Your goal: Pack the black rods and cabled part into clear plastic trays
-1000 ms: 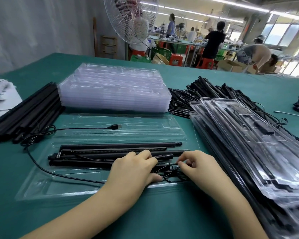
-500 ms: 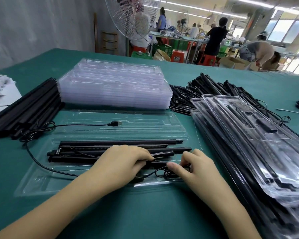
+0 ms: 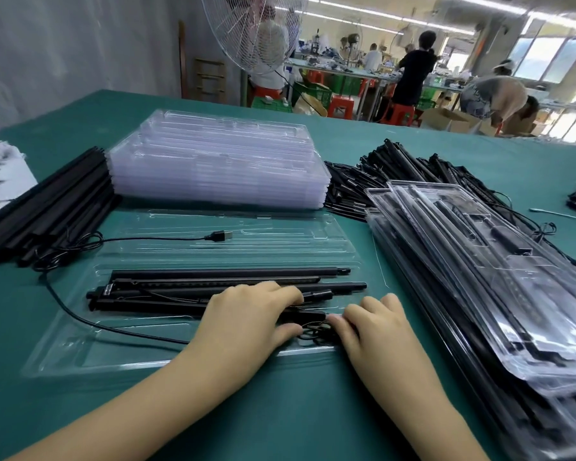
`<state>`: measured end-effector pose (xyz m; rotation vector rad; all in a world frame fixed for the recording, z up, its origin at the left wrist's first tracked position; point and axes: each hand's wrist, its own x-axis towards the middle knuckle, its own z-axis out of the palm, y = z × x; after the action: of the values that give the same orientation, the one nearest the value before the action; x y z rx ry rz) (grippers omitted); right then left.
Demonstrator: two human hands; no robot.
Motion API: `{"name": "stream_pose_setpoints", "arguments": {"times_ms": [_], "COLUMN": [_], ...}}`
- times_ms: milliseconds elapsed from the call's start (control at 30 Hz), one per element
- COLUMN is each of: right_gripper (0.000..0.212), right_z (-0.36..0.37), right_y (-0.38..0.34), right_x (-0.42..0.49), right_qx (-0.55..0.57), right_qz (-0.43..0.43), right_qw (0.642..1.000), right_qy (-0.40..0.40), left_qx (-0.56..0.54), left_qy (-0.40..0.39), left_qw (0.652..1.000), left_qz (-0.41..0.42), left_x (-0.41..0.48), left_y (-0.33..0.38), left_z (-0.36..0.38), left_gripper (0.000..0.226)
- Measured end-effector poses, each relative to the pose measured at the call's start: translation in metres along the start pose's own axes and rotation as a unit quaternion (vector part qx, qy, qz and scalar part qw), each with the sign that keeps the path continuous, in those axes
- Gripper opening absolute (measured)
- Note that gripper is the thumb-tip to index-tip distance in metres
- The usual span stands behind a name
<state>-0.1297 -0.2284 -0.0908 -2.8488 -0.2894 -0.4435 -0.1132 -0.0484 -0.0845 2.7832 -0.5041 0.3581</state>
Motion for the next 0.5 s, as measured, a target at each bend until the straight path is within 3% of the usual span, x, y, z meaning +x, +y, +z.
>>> {"name": "stream_pose_setpoints", "arguments": {"times_ms": [133, 267, 500], "right_gripper": [0.004, 0.012, 0.021], "right_z": [-0.003, -0.004, -0.008], "right_y": [0.012, 0.018, 0.015], "right_x": [-0.004, -0.004, -0.001], "right_qx": [0.032, 0.111, 0.023], "right_qz": [-0.042, 0.011, -0.051], "right_qw": [0.997, 0.994, 0.998], "right_qy": [0.049, 0.019, 0.012], "left_qx": [0.066, 0.079, 0.158], "left_qy": [-0.026, -0.042, -0.043], "left_qw": [0.996, 0.994, 0.983], "left_qz": [0.055, 0.07, 0.082], "left_x": [-0.005, -0.007, -0.006], "left_y": [0.008, 0.01, 0.007], "left_z": [0.002, 0.01, 0.021], "left_gripper": [0.021, 0.019, 0.023]}}
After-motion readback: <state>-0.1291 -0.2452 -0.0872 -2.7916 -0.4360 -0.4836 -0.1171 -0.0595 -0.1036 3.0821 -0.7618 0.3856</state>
